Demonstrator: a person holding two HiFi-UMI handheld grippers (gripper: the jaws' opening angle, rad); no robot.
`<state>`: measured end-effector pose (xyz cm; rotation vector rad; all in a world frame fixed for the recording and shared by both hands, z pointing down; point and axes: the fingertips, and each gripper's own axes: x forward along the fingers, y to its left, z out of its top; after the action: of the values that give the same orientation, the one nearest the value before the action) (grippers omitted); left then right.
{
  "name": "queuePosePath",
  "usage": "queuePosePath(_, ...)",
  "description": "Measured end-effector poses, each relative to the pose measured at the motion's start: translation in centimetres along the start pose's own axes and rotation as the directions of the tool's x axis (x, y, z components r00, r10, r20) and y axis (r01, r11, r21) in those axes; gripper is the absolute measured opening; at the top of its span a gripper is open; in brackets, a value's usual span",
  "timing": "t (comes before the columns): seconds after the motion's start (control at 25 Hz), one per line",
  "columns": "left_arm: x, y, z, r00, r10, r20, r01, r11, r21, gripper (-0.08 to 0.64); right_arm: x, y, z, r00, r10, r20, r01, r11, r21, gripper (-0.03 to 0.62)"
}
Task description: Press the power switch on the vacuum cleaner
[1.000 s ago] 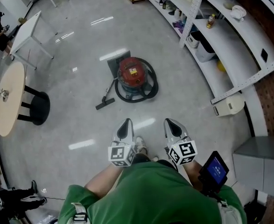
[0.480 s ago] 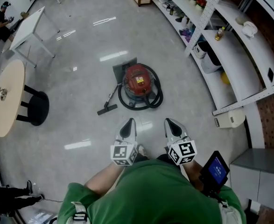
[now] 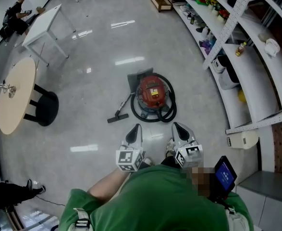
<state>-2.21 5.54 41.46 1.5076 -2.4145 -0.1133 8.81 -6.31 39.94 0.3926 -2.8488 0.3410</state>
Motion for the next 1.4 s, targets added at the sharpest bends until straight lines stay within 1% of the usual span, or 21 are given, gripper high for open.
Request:
queuePosePath(0.12,2.2,0.1,0.3,0.999,0.037,-0.003,-0.037,0.999,0.004,0.008,1.9,-1.7,0.9,1.0,0.029,0.0,-0.029,1.0,-0.006,0.0)
queuePosePath(0.24,4.4,-0.2,0.7,0.997,0.076,0.006,-0.076,0.997,0.024,0.008,3.4,-3.8,1.6,0.998,0.057,-0.006,-0.057,0.998,-0.011,0.0)
queuePosePath(0.44,8.7,-1.2,1.4,0.991,0.133,0.003,-0.133,0.991,0.022,0.008,6.0,-7.7,2.9,0.994,0.108,-0.024,-0.108,0.994,-0.009,0.0)
queuePosePath(0.64,11.9,-2.4,1.9,0.98,0.199,-0.006,-0.199,0.98,0.03,0.008,8.2,-11.1,3.7,0.984,0.172,-0.053,-0.172,0.985,0.002,0.0)
queuePosePath(0.84,14.4,-3.4,2.1,0.968,0.249,-0.019,-0.249,0.968,0.028,0.008,9.9,-13.7,4.1,0.972,0.223,-0.07,-0.223,0.975,0.008,0.0)
queuePosePath(0.96,15.4,-3.4,1.9,0.963,0.268,-0.014,-0.267,0.963,0.043,0.008,11.0,-14.7,3.8,0.967,0.24,-0.081,-0.241,0.971,0.009,0.0)
queuePosePath(1.16,16.5,-2.7,1.8,0.959,0.284,-0.021,-0.283,0.958,0.037,0.008,12.5,-15.2,3.7,0.963,0.253,-0.097,-0.253,0.967,0.017,0.0)
queuePosePath(1.4,17.7,-0.6,1.4,0.96,0.278,-0.031,-0.277,0.961,0.023,0.008,14.6,-15.1,3.5,0.964,0.238,-0.12,-0.239,0.971,0.005,0.0)
